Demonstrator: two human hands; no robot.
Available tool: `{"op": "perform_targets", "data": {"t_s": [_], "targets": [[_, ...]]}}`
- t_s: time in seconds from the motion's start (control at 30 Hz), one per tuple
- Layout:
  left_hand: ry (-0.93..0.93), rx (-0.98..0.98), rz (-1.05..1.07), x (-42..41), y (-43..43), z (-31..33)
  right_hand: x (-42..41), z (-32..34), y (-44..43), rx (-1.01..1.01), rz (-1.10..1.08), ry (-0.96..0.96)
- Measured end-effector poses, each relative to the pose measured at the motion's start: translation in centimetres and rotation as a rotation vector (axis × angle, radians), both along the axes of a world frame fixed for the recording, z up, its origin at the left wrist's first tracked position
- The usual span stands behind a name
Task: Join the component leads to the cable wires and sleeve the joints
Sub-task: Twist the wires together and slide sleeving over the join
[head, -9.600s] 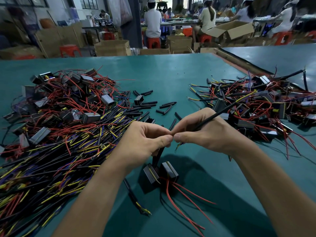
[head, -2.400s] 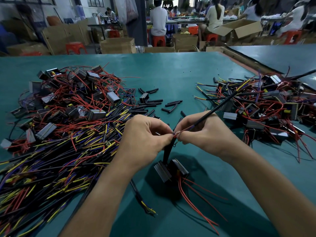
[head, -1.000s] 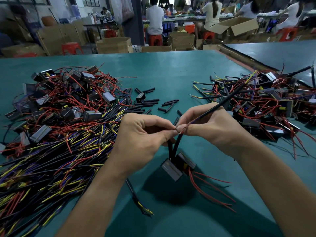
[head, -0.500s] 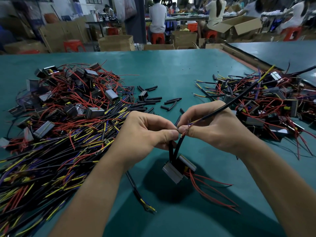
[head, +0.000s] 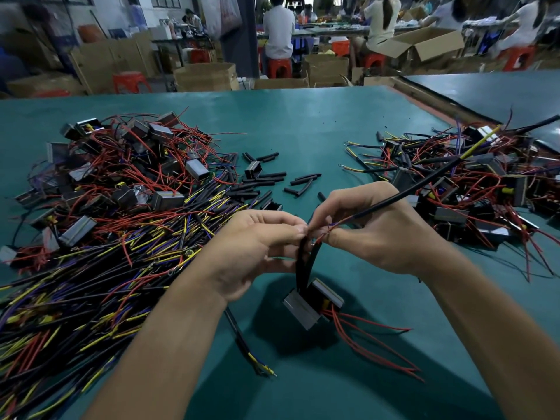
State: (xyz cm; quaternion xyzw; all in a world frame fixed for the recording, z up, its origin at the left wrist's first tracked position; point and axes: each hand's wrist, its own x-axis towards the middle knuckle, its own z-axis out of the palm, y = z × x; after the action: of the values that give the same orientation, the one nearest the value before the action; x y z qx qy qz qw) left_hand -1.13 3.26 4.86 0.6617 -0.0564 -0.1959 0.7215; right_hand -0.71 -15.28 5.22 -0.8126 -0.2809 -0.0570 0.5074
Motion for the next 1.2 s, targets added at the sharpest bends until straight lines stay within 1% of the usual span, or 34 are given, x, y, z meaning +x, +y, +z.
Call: {"op": "perform_targets", "data": {"t_s": [0.13,0.2,0.3,0.43,0.67,0.77,1.03,1.2], "targets": [[0.077,-0.048,-0.006,0.2,-0.1,-0.3,0.1,-0.1,0.0,-0.077,-0.018,-0.067],[0.05,-0.039,0.019,0.2,-0.2,-0.6,0.3,-0.1,0.0,-0.107,-0.029,-0.075],[-0.015,-0.036,0.058,0.3,-0.3,-0.9,0.3,-0.2,-0.1,-0.101,-0.025,-0.067],[-0.076,-0.002,0.084,0.2,-0.5,-1.2,0.4,-0.5,-0.1,-0.094,-0.039,-0.036],[-0.155,0.139,0.056,0.1,-0.6,-1.1,0.7,-0.9,0.0,-0.096,-0.059,0.004],[-0.148,0.166,0.053,0.0,-0.6,-1.0,0.7,-0.9,0.0,-0.089,-0.06,0.025],[-0.109,0.149,0.022,0.0,-0.5,-0.9,0.4,-0.7,-0.1,-0.061,-0.038,0.095],[-0.122,0.196,-0.007,-0.1,-0.4,-0.9,0.5,-0.7,0.0,-0.029,-0.035,0.143]]}}
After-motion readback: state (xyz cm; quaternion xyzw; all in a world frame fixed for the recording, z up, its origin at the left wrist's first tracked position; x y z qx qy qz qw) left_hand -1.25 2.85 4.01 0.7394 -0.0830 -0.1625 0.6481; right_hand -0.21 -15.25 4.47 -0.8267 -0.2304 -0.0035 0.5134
